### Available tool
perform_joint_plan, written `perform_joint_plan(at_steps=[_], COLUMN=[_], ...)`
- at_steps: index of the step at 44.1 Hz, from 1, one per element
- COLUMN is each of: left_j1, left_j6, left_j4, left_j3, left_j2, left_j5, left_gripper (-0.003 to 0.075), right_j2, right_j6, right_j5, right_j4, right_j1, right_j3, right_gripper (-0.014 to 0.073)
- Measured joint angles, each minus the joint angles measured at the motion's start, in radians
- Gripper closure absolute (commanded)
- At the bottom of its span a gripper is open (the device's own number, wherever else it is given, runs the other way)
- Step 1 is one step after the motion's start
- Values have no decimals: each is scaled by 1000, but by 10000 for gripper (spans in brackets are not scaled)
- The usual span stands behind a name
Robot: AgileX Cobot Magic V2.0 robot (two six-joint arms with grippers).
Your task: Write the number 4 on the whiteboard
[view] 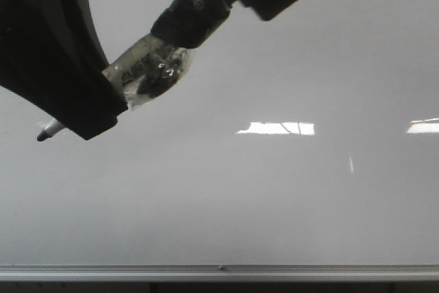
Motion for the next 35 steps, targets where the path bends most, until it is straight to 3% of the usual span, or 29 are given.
perform_joint_plan(at_steps=[6,13,19,27,32,35], left_j1=[0,0,0,0,0,0], left_j6=[1,1,1,8,9,9], left_j4=[-1,-1,-1,-2,-2,-2], left_j3=[0,0,0,0,0,0], left_j2=[0,0,0,-2,-2,-2], left_j5=[-2,-5,-7,-5,-5,-5], left_gripper=[741,740,740,740,735,683], right_j2=[68,105,119,121,121,121], right_j6=[-11,-15,-17,-19,-21,-21], right_j5=[-12,-16,-18,-23,-23,-23], right_j4=[9,20,39,40,41,41], right_j1=[44,61,63,63,63,63], right_j3=[-29,-33,-33,-33,-33,-33], right_gripper=[81,214,393,699,700,699])
